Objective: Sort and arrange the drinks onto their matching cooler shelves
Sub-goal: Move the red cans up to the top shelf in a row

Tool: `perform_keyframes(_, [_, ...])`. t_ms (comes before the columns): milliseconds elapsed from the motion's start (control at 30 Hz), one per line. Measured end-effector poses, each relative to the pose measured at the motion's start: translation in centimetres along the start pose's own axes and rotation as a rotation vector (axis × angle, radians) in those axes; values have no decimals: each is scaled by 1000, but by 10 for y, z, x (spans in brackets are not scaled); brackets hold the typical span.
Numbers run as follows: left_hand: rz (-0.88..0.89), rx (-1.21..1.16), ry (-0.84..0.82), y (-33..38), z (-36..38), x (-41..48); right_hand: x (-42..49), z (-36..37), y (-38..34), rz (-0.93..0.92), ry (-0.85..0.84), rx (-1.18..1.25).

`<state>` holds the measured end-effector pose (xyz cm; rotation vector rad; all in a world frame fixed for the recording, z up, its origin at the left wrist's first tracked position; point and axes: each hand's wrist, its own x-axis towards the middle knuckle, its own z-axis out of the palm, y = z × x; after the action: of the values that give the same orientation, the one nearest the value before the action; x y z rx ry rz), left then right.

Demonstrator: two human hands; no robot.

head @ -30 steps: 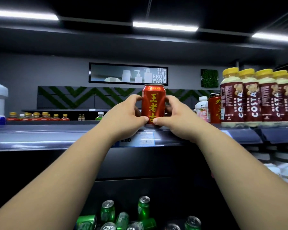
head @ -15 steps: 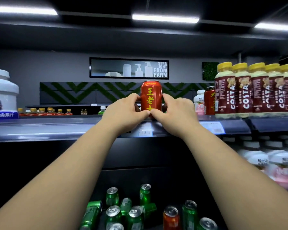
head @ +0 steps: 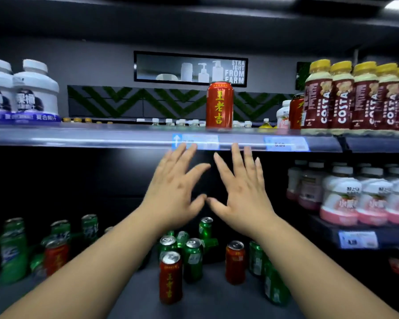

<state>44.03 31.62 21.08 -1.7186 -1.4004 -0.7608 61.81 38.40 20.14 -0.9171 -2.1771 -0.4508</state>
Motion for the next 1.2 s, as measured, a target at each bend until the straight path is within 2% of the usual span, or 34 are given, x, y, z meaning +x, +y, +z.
perform_keyframes(200, [-194,-228,-300,-1,21,-91,-68,63,-11,99,-303,394])
perform_keyframes(333, [-287,-208,-497,-8,37,-144,-98,99,-15,157,-434,422])
perform_keyframes(433, [-358,-193,-587,-13,43,-172,-112,117,-22,204,-515,457])
perform_keyframes(800, [-578,-266,-709,-40,51,-233,-103,170,-54,348,-618,645])
perform_keyframes(1200, [-653,-275,-710,-112,54,-261,-72,224,-93,470,-585,645])
